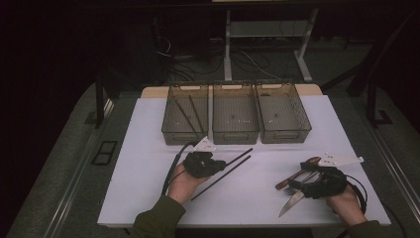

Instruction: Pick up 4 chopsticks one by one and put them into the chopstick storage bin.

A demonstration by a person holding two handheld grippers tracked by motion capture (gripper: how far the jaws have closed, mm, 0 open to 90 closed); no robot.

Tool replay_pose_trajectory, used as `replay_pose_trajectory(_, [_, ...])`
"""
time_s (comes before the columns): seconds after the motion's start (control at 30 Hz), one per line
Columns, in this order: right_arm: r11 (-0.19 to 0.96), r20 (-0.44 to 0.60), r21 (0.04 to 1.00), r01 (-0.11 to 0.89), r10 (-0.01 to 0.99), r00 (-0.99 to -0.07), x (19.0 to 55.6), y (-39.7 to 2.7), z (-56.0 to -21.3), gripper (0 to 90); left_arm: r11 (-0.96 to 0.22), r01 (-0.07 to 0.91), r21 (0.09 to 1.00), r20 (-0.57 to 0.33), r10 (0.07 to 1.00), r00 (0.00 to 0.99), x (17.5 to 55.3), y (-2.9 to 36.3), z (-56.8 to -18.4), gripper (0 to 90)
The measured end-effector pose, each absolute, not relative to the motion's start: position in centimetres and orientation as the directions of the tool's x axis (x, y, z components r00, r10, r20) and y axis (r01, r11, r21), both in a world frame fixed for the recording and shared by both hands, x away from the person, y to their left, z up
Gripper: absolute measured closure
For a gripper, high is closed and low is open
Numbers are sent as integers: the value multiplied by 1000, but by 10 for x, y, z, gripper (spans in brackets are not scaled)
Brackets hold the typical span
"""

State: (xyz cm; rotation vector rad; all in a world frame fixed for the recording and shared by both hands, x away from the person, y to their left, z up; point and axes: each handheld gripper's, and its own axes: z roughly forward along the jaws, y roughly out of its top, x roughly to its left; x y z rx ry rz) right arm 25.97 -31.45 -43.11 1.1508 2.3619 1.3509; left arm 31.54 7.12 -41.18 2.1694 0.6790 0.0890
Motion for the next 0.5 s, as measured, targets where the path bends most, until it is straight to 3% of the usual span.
replay_pose_trajectory(0.5, [281, 209, 802, 527, 695, -688, 260, -316, -431, 127, -509, 408, 758, -163, 458, 874, 321, 89, -392, 847])
